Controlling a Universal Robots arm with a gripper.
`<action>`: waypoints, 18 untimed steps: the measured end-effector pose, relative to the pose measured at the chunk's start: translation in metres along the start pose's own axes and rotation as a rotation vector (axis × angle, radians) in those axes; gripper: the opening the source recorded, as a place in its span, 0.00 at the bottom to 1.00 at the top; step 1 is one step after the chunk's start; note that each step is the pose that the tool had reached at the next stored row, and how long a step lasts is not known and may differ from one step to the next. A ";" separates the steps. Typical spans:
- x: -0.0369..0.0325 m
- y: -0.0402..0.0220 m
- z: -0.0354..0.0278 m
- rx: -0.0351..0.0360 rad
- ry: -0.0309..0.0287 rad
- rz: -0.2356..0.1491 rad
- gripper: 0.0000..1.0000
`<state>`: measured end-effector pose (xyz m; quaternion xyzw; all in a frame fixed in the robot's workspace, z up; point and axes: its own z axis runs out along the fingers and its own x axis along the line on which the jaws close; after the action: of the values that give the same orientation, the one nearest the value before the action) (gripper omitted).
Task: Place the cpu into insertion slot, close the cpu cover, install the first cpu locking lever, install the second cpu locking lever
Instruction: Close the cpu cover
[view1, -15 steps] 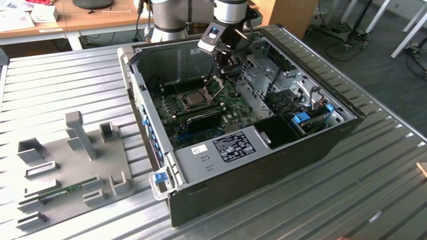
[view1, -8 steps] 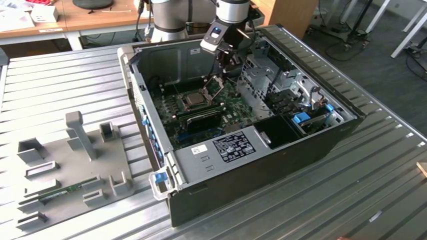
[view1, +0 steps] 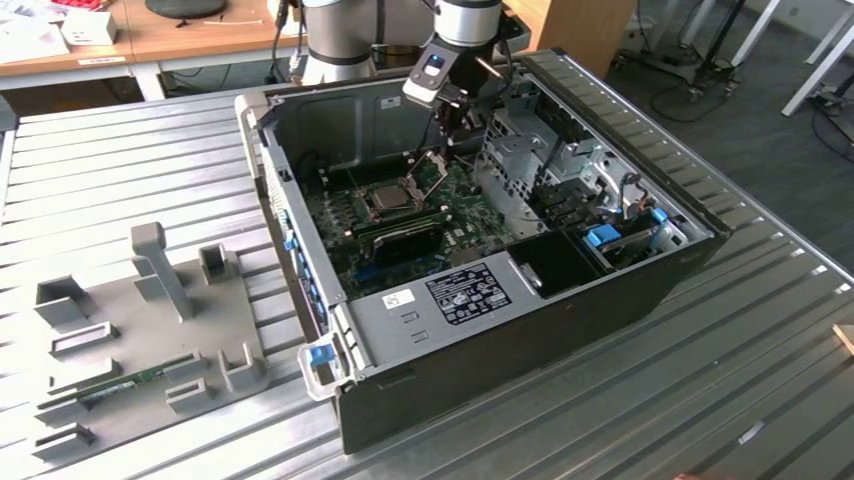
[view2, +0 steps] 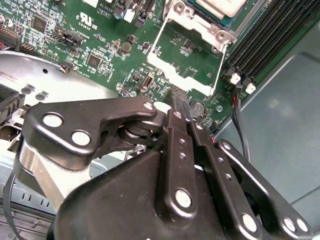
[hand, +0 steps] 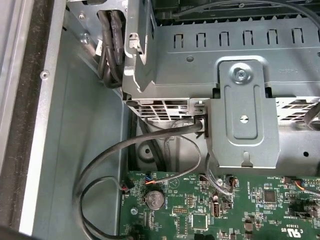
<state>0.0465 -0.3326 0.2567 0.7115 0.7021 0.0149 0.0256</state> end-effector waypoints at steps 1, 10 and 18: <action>0.0000 0.0000 0.0004 0.0000 0.0000 0.000 0.10; 0.0001 0.0016 0.0033 0.0000 -0.0002 0.000 0.10; 0.0002 0.0016 0.0078 0.0000 -0.0003 0.000 0.10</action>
<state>0.0485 -0.3326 0.2490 0.7115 0.7020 0.0148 0.0257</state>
